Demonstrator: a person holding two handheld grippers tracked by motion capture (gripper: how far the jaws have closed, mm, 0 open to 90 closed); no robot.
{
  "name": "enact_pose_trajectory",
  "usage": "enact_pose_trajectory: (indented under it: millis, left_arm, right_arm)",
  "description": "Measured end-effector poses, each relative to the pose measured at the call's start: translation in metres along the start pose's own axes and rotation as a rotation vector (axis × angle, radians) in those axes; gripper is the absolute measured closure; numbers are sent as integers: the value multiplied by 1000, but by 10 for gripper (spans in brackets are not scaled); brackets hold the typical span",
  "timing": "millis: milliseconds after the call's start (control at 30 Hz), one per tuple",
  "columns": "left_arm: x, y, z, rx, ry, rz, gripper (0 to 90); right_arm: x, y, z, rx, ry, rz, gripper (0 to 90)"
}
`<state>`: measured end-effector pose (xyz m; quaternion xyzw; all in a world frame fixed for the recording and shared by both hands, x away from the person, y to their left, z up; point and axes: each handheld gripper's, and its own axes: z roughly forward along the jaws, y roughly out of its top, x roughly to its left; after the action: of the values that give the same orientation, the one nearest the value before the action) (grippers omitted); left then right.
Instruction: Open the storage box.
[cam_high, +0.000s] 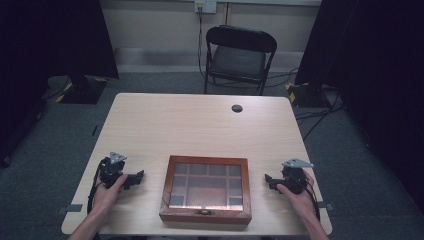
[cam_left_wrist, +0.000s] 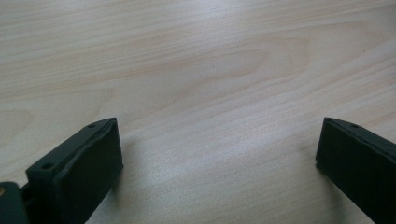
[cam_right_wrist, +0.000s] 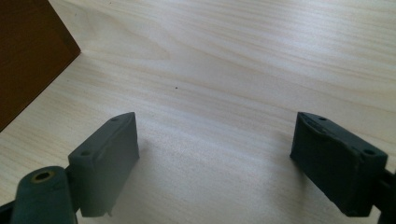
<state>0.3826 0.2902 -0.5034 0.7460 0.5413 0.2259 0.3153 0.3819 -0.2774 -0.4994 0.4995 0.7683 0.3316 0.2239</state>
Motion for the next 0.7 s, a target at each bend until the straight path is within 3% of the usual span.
enact_pose_trajectory:
  millis: [133, 267, 433, 467, 533, 700]
  left_arm:
    - [1, 0, 0, 2, -8, 6, 0]
    - [1, 1, 1, -3, -12, 7, 0]
    - [1, 1, 1, -3, -17, 9, 0]
    - [1, 1, 1, -2, -15, 10, 0]
    - [1, 1, 1, -2, -14, 11, 0]
    - [2, 1, 2, -2, -21, 16, 0]
  right_arm:
    - [0, 1, -1, 10, 5, -6, 160]
    - [1, 4, -5, 22, 32, 6, 268]
    - [11, 12, -16, -11, 104, 2, 323]
    - [15, 17, -22, -24, 133, 2, 387]
    - [17, 19, -24, -16, 136, 5, 398]
    - [28, 33, -39, -55, 232, -9, 475]
